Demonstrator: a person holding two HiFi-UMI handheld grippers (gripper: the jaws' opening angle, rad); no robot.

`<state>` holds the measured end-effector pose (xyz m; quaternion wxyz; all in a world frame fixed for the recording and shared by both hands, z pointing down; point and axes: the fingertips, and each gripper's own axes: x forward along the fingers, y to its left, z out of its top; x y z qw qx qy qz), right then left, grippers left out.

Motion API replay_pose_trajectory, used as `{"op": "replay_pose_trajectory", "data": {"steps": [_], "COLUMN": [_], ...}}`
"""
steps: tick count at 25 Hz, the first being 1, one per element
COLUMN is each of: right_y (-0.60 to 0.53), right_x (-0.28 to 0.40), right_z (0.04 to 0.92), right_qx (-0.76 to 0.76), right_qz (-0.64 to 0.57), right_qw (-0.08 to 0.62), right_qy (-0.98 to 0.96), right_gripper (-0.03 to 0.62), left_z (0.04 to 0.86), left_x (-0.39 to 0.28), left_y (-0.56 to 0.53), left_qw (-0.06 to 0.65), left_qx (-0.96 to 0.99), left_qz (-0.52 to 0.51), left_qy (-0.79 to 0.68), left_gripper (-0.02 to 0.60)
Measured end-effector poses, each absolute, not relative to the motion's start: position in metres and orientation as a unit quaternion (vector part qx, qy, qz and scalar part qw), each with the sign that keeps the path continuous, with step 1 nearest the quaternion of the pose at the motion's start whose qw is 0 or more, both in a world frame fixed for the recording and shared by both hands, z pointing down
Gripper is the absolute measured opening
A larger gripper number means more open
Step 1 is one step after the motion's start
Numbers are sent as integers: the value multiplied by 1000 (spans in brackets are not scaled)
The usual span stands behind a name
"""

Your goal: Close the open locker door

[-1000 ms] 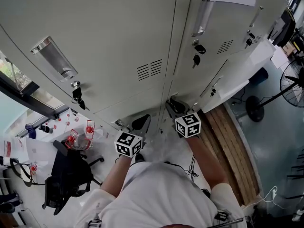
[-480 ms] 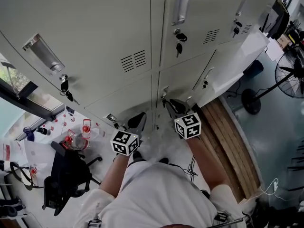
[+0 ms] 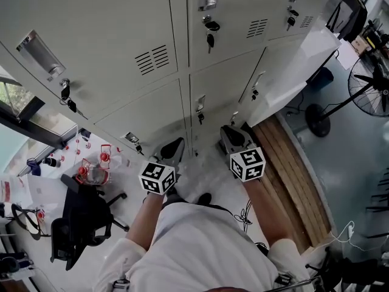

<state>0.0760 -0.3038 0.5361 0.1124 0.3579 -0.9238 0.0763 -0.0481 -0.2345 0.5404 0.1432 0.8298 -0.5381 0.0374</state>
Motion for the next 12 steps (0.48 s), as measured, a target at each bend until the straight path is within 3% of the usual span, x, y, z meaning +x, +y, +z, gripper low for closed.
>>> {"op": "replay_pose_trajectory", "data": {"steps": [12], "right_y": [-271], "right_x": [101], "right_z": [531], "right_qx": [405], "right_qz": [71], "right_qw": [95], "right_qy": [-906], "right_gripper": [9], "left_z": [532], "left_x": [-39], "left_y": [-217], "left_qw": [132], "left_qx": [852], "left_qz": [37], "left_qy": [-506], "left_gripper": [15]}}
